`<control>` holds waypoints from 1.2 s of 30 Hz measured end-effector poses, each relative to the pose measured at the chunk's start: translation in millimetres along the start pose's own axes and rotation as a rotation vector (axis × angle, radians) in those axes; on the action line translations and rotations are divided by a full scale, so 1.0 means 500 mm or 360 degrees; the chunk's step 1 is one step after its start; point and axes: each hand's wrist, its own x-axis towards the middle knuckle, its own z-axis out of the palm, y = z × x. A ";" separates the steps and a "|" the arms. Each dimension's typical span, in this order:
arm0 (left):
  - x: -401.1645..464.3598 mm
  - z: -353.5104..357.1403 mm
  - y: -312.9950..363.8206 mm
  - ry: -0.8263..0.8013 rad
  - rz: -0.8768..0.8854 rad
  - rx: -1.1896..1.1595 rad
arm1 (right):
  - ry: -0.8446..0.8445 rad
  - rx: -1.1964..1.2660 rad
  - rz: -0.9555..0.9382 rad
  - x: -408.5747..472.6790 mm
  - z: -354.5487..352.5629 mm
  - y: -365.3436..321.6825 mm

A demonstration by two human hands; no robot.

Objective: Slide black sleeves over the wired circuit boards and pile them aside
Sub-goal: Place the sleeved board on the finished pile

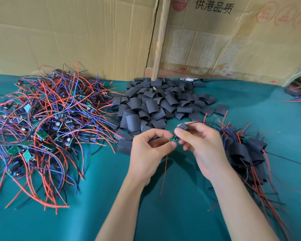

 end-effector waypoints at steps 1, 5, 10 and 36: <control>0.000 -0.001 -0.001 -0.0005 0.0010 0.0027 | -0.0011 0.0006 0.0019 0.001 -0.001 0.000; 0.000 -0.001 0.000 0.0005 0.0078 0.0093 | -0.0003 0.0104 0.0077 0.002 -0.001 -0.001; 0.002 0.002 -0.005 0.0138 0.0092 0.0105 | -0.0125 0.0098 0.0179 -0.003 0.009 -0.002; 0.000 0.025 -0.007 0.0024 0.0031 0.0655 | 0.0196 -0.1933 -0.0318 -0.049 0.005 -0.239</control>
